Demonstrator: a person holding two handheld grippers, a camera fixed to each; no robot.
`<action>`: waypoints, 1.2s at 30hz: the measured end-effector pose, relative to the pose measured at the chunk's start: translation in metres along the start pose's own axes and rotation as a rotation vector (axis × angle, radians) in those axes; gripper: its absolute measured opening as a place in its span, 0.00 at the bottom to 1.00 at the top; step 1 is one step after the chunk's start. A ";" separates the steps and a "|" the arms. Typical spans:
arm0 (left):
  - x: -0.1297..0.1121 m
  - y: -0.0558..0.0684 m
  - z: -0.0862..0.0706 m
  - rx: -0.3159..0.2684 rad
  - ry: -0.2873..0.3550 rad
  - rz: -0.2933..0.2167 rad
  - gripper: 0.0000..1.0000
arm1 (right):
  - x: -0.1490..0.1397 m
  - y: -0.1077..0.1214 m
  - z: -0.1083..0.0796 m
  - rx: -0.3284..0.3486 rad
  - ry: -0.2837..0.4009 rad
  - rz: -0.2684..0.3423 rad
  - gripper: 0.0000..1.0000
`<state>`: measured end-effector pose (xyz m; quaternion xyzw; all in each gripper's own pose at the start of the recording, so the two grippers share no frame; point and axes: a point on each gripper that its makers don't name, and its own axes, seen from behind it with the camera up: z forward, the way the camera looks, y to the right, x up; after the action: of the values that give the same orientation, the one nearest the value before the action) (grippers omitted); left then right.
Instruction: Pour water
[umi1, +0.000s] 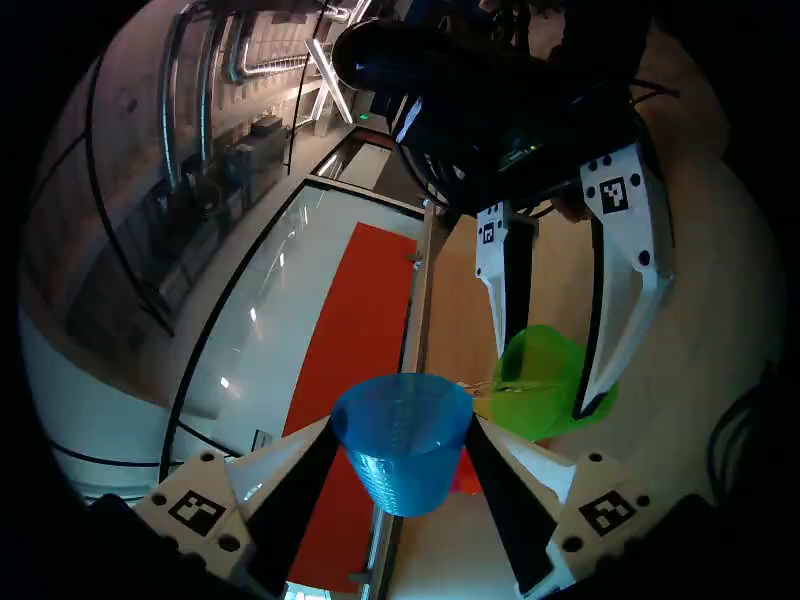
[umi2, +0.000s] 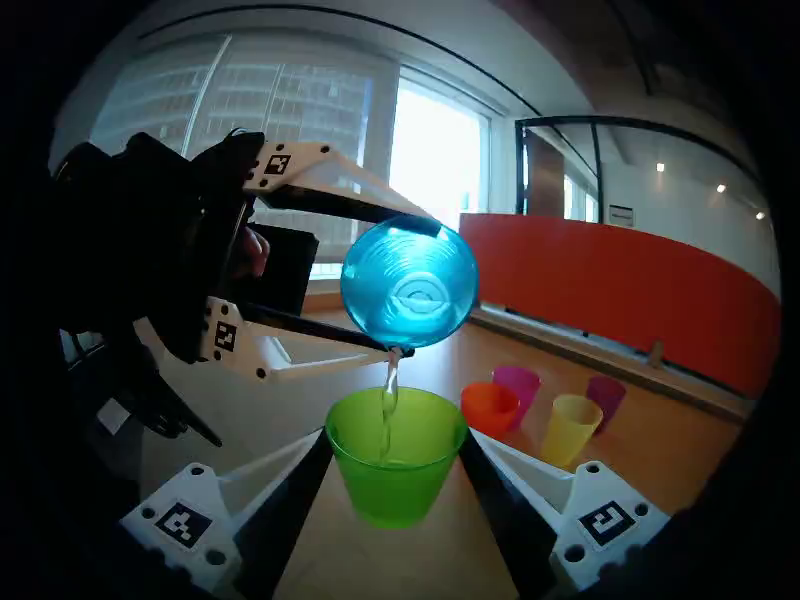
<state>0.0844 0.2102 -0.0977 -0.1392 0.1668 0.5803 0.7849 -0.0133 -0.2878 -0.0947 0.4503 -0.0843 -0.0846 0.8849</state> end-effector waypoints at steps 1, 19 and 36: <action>0.000 0.000 0.000 0.000 0.000 0.002 0.87 | 0.000 0.000 0.000 0.000 0.000 0.000 0.93; 0.001 -0.005 -0.003 0.010 0.002 0.039 0.87 | -0.001 0.001 0.000 -0.002 0.002 0.001 0.92; 0.004 -0.003 -0.001 0.017 0.009 0.076 0.87 | 0.001 0.000 0.000 -0.004 0.003 -0.009 0.93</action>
<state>0.0879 0.2124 -0.1002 -0.1287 0.1805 0.6076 0.7627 -0.0126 -0.2874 -0.0947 0.4492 -0.0808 -0.0882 0.8854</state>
